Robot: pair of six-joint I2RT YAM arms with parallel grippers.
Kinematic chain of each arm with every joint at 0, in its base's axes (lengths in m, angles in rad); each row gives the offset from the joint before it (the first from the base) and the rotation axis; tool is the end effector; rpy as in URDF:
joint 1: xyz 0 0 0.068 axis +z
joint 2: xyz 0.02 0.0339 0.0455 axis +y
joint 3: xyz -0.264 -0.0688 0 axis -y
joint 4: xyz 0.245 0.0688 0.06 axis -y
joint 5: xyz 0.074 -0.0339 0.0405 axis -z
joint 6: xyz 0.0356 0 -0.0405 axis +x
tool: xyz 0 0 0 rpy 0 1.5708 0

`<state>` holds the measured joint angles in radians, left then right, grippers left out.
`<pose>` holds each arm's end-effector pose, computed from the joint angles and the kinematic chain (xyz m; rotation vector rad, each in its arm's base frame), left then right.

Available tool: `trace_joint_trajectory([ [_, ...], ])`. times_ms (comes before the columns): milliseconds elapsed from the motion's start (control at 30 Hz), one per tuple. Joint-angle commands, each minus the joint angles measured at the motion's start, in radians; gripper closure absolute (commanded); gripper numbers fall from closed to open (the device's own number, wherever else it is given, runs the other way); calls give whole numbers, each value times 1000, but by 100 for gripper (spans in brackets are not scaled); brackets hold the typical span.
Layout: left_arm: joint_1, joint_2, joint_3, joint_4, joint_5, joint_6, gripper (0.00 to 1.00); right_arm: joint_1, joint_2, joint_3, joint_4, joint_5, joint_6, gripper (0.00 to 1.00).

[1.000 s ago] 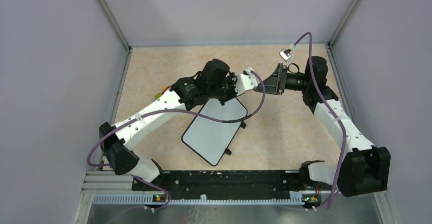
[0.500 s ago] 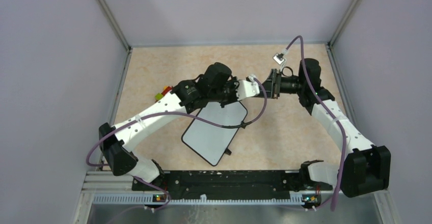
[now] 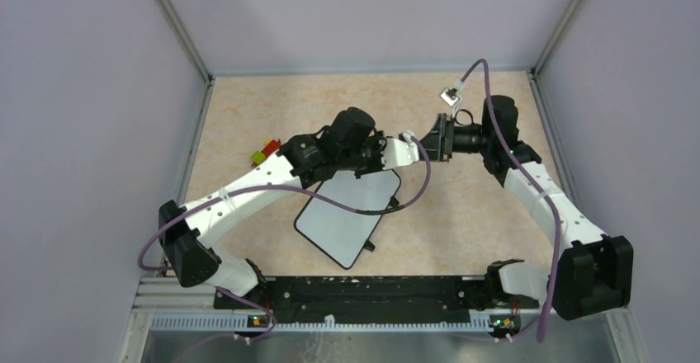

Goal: Write a sentence on the whiteboard
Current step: Pass from the left arm to the right

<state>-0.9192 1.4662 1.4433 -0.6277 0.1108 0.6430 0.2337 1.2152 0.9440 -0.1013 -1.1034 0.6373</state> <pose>0.1944 -0.2614 0.3642 1.6134 1.5403 -0.2746 0.2495 0.0921 0.3204 -0.4041 2.0343 1.6178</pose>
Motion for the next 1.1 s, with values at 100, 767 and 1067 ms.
trace_joint_trajectory([
  [100, -4, -42, 9, 50, -11, 30, 99, 30, -22, 3, 54, -16, 10, 64],
  [767, -39, -23, 37, 28, 24, 87, 99, 52, -8, 17, -24, 20, -66, 78],
  [1067, -16, -15, 93, -73, 68, 34, 51, 50, -14, 36, -46, -1, -90, 100],
])
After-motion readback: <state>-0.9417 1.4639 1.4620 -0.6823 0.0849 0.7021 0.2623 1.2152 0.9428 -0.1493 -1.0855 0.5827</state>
